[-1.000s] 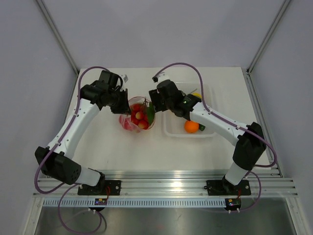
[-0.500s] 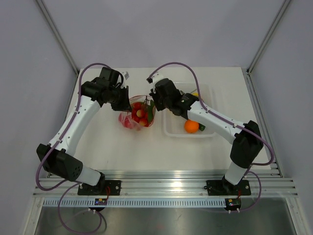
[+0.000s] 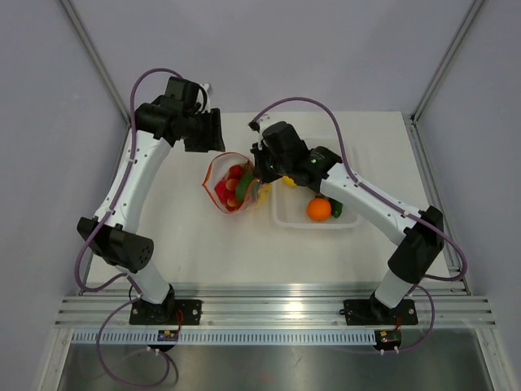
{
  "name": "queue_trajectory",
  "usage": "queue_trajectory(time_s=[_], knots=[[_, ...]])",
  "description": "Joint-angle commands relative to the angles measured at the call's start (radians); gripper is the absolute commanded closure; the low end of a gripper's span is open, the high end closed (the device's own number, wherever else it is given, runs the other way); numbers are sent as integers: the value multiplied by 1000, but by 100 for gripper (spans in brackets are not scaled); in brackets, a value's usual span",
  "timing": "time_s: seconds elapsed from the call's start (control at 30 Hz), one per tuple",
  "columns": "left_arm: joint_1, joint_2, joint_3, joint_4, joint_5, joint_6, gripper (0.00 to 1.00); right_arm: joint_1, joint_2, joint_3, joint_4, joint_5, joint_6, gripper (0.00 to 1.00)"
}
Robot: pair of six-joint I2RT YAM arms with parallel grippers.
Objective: Place the food in the zip-top bag and seal the zipper
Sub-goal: Adjust the zipper food storage bag at the center of the board.
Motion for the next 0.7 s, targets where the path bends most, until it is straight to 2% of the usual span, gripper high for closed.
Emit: queue_trajectory(time_s=[0.0, 0.03, 0.1, 0.17, 0.23, 0.47, 0.6, 0.67], knots=[[11, -13, 61, -31, -60, 2, 41, 1, -62, 67, -70, -41, 81, 100], [13, -20, 56, -31, -73, -1, 36, 1, -61, 70, -84, -41, 84, 100], [13, -58, 32, -26, -88, -17, 36, 1, -52, 75, -98, -41, 78, 100], [11, -111, -7, -11, -81, -29, 43, 1, -33, 89, -125, -21, 77, 100], [10, -214, -125, 47, -61, -29, 50, 1, -24, 87, -130, -23, 72, 100], [-9, -450, -476, 179, -91, -40, 55, -5, -24, 66, -92, -75, 69, 100], [-10, -610, -645, 268, -211, -200, 53, -18, -19, 55, -73, -96, 91, 100], [-10, -683, -731, 305, -200, -294, 52, -25, -12, 49, -61, -107, 97, 100]])
